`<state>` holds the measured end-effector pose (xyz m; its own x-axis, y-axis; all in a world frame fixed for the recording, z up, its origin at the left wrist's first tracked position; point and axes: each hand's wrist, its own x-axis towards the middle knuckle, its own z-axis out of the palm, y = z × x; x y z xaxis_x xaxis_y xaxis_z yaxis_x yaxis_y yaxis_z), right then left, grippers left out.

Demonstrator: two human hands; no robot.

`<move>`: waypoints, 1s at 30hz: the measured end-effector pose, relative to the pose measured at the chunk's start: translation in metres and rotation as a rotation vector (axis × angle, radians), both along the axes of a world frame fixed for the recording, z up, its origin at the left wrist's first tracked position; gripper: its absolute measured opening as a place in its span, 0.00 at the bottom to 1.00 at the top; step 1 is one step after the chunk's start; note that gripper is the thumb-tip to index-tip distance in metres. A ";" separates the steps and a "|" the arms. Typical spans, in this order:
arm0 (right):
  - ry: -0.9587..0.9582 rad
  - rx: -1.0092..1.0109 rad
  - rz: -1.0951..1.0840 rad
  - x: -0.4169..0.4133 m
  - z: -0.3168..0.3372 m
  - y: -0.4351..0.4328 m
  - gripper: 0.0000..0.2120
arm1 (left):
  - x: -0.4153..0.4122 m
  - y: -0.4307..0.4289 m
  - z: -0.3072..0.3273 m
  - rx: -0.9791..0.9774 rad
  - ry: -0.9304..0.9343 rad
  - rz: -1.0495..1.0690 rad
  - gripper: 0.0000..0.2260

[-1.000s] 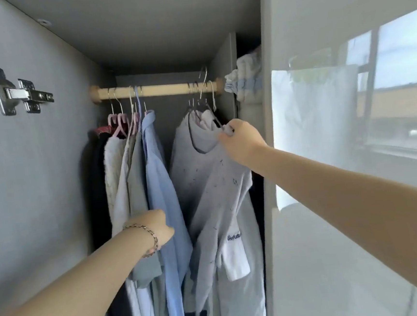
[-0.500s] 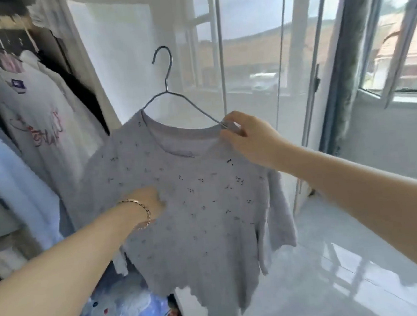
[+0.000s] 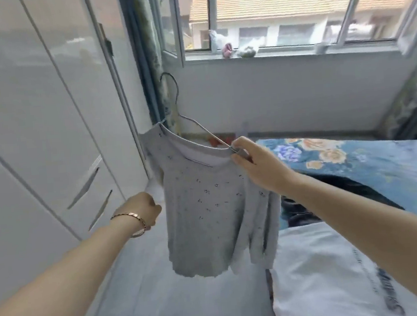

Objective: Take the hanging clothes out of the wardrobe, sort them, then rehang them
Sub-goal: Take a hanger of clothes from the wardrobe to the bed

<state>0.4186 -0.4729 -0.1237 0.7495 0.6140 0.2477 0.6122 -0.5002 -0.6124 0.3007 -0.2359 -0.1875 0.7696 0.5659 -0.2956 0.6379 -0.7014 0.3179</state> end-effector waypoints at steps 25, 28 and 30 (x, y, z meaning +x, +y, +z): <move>0.229 0.320 -0.882 -0.022 -0.111 -0.293 0.11 | 0.217 -0.248 -0.103 -0.078 0.114 -0.730 0.11; 0.259 0.262 -1.039 -0.010 -0.146 -0.336 0.06 | 0.225 -0.268 -0.118 -0.062 0.155 -0.747 0.10; 0.307 0.186 -1.113 0.001 -0.174 -0.366 0.04 | 0.231 -0.283 -0.131 -0.064 0.179 -0.743 0.10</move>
